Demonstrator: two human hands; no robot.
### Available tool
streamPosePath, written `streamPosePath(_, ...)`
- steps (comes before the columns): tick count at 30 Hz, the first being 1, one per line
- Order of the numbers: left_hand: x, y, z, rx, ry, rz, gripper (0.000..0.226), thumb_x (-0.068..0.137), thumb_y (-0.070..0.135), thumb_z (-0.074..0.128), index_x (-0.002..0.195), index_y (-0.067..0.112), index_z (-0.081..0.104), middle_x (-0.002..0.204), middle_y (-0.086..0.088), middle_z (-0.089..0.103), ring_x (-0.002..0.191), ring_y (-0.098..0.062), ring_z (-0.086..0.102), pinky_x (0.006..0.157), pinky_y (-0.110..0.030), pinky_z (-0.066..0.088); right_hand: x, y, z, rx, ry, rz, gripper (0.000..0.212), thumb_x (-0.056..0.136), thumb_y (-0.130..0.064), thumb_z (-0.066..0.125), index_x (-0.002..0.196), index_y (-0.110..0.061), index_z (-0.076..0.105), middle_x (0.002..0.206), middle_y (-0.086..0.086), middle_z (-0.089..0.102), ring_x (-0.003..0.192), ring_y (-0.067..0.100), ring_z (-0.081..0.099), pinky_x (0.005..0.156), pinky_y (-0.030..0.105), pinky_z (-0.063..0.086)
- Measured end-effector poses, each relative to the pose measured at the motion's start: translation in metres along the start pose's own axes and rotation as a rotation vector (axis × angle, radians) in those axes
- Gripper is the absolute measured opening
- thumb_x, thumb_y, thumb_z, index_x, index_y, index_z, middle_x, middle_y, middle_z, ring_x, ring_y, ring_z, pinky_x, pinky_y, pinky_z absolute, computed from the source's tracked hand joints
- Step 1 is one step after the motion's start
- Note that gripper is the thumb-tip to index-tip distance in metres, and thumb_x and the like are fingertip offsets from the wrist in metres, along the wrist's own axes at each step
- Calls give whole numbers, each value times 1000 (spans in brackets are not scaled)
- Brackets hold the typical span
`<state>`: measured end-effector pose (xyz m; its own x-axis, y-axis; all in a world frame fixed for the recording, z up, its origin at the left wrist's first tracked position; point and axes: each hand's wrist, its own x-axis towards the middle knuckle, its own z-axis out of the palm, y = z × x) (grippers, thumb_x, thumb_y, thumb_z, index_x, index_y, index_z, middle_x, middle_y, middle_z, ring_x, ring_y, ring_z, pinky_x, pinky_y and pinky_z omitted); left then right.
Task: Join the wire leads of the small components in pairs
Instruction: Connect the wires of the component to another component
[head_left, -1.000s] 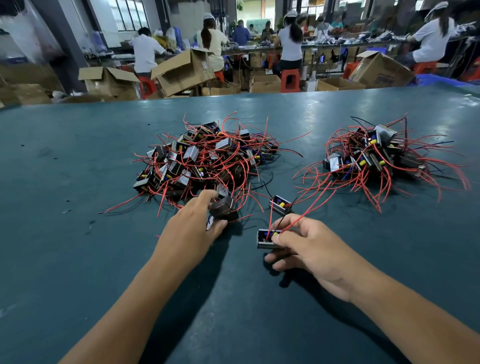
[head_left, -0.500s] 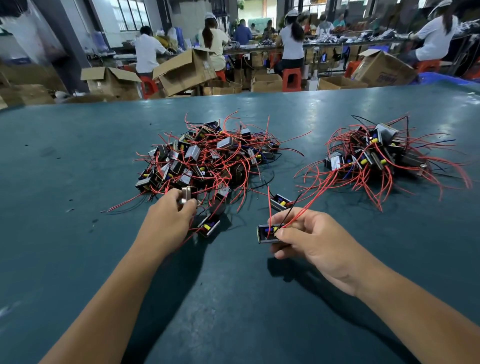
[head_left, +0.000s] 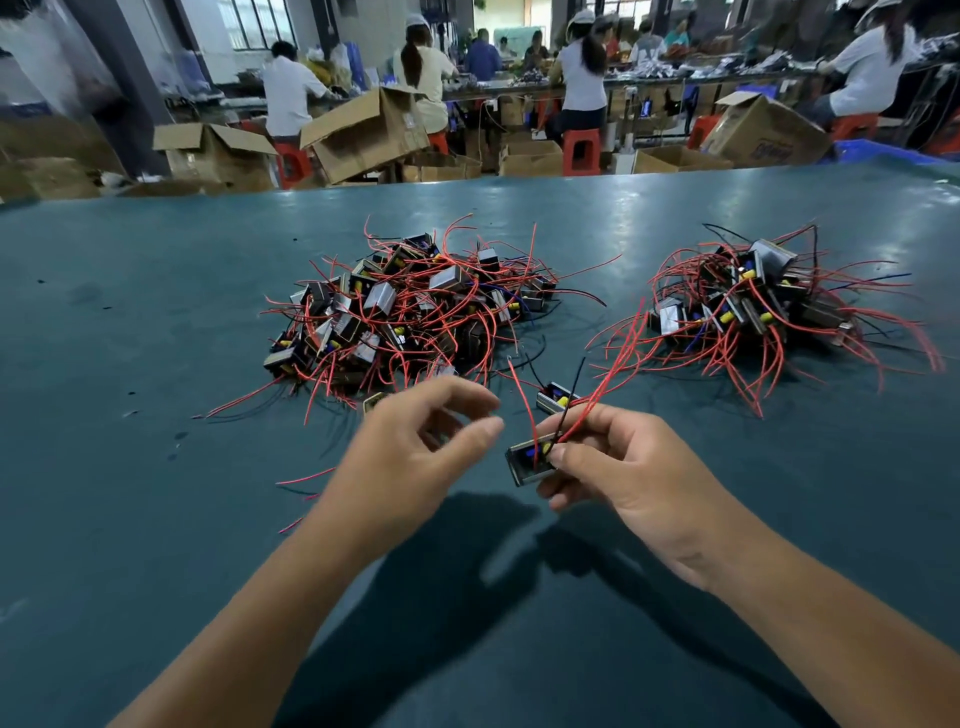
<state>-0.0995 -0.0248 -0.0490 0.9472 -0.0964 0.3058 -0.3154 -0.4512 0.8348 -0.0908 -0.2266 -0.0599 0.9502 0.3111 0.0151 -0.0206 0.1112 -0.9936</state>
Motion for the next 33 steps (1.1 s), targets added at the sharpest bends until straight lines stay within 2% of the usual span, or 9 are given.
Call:
streamPosePath(3,-4,-1,14,-162,-138,-111,23,80,37,71,102,30,73,87,12,74,79,-5,65,70,-19,47,-1,0,1,-47,-14,-23,12,92,8,57,101,3,61,78,18,67,65,25,63,58,27,57)
streamPosePath(6,-6,-1,18,-169,-162,-40,30,81,26,71,107,39,70,97,19,70,94,-6,64,79,-27,49,-1,2,1,-85,-14,-18,10,91,8,58,100,4,60,80,20,67,61,22,64,59,27,57)
streamPosePath(11,-8,5,18,-180,-224,95,32,81,2,55,85,27,76,114,11,65,115,-16,61,89,-29,49,-2,3,1,-64,7,-8,12,90,6,62,102,5,62,79,21,71,61,21,63,61,26,57)
streamPosePath(14,-10,8,17,-236,-277,40,20,79,21,56,73,24,75,113,11,64,117,-10,60,96,-19,45,-3,1,1,-45,1,-10,13,90,7,61,102,2,63,78,20,70,60,20,63,60,25,57)
streamPosePath(17,-9,11,18,-259,-255,13,28,80,38,56,64,23,74,110,8,67,113,-8,62,92,-11,41,-3,1,1,-46,3,-10,13,91,7,60,103,4,61,76,19,69,63,20,65,61,26,58)
streamPosePath(21,-9,8,23,-248,-131,-52,35,83,38,70,53,20,68,105,7,68,88,-21,66,82,-27,44,-4,2,3,-74,23,-4,12,91,4,62,103,2,61,78,22,69,64,25,66,64,29,60)
streamPosePath(23,-10,6,23,-235,-111,-89,26,74,36,80,58,22,65,107,11,67,71,-26,56,71,-31,42,-3,2,2,-74,51,-7,10,91,4,62,101,1,61,73,13,69,58,21,66,60,25,58)
streamPosePath(27,-11,4,23,-316,-139,-168,22,72,24,80,83,22,61,97,6,72,76,-16,65,65,-31,52,-1,4,0,-102,76,-20,9,93,5,58,101,2,59,69,3,71,54,19,65,57,24,57)
streamPosePath(33,-9,2,24,-296,-154,-231,10,90,0,68,99,4,67,80,-18,72,67,-19,67,64,-30,56,-2,5,5,-107,59,-17,11,91,6,59,101,2,62,78,16,66,65,22,66,61,26,59)
